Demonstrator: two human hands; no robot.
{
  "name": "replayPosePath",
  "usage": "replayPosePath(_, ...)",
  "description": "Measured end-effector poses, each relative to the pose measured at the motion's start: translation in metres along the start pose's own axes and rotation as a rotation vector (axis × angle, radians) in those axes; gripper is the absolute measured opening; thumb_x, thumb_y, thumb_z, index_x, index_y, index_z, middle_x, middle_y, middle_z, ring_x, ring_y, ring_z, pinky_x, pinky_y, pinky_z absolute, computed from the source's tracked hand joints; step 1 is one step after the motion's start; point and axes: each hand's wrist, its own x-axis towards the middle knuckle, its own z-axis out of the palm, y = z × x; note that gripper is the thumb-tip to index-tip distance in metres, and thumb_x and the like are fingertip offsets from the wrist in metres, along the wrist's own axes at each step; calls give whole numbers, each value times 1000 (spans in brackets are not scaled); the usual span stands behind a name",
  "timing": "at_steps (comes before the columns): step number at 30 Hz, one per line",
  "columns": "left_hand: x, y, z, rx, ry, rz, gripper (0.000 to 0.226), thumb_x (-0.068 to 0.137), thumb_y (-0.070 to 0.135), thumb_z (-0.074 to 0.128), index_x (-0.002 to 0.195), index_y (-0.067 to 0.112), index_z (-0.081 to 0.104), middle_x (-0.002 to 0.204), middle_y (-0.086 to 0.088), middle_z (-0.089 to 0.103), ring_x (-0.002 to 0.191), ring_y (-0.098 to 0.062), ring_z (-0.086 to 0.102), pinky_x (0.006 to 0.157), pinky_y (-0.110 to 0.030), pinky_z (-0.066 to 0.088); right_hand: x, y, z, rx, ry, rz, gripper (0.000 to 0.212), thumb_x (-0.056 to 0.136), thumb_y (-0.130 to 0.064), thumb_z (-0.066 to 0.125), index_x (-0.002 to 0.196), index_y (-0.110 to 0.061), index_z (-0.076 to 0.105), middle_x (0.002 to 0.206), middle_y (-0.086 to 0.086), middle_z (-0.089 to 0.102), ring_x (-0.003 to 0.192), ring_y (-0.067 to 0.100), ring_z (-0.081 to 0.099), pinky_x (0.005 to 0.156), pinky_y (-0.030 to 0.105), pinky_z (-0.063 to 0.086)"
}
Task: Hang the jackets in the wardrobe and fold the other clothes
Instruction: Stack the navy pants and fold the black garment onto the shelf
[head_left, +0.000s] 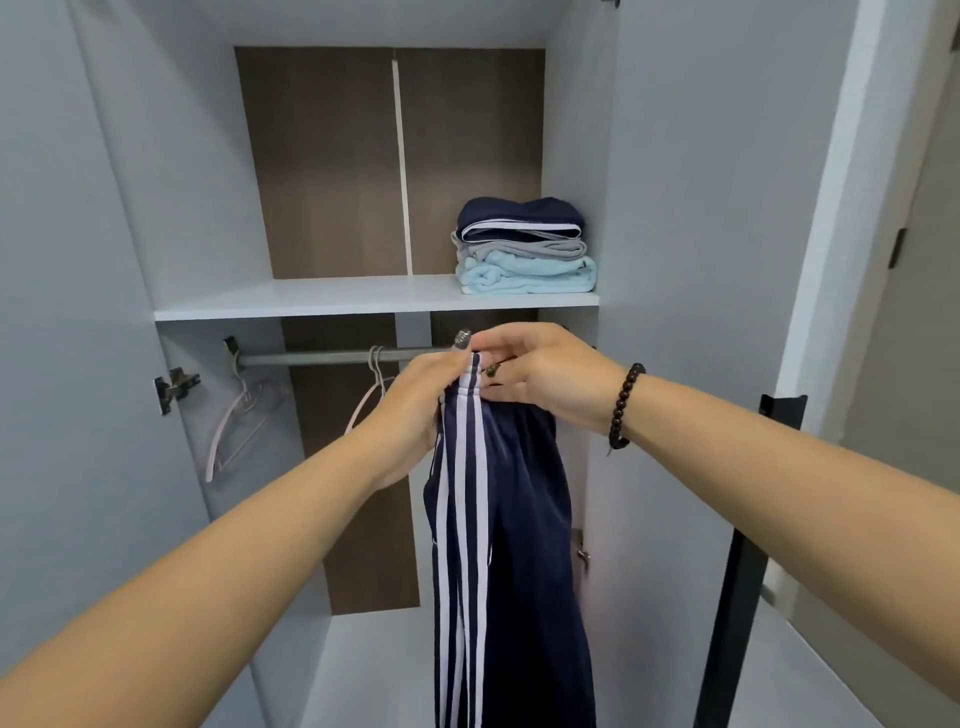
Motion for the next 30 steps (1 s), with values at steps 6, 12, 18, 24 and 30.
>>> replayPosePath(6, -6, 3, -1, 176, 38, 10, 40, 84, -4, 68, 118, 14, 58, 113, -15, 69, 105, -27, 67, 96, -42, 52, 1, 6, -17, -726, 111, -292, 45, 83, -7, 65, 125, -22, 58, 119, -2, 51, 107, 7, 51, 94, 20, 44)
replayPosePath(12, -14, 8, -11, 166, 76, 75, 38, 78, -19, 49, 103, 9, 56, 82, 0, 69, 75, -10, 67, 67, -24, 56, -4, 30, -24, -697, 58, -341, 57, 71, -37, 82, 113, -34, 44, 112, -14, 52, 101, -5, 53, 79, 10, 45)
replayPosePath(18, -25, 14, -27, 146, 189, 18, 44, 50, -1, 45, 91, 12, 54, 65, 5, 54, 58, -7, 52, 52, -20, 42, 3, 39, -12, -831, 27, -604, 19, 86, -21, 70, 101, -14, 62, 105, 0, 56, 95, 6, 52, 85, 9, 39)
replayPosePath(24, -38, 12, -43, 457, 130, -54, 49, 70, -6, 65, 111, 19, 56, 108, -5, 61, 94, -16, 61, 78, -25, 49, 12, 28, -13, -1046, -224, -447, 23, 95, -26, 55, 103, -6, 65, 116, 5, 56, 105, 18, 54, 94, 26, 40)
replayPosePath(30, -55, 4, -47, 480, 164, -26, 50, 73, -3, 80, 114, 17, 60, 101, 7, 70, 95, -7, 68, 81, -23, 56, 17, 23, -13, -996, -286, -269, 21, 94, -28, 57, 95, -7, 60, 98, 7, 60, 90, 25, 58, 85, 43, 48)
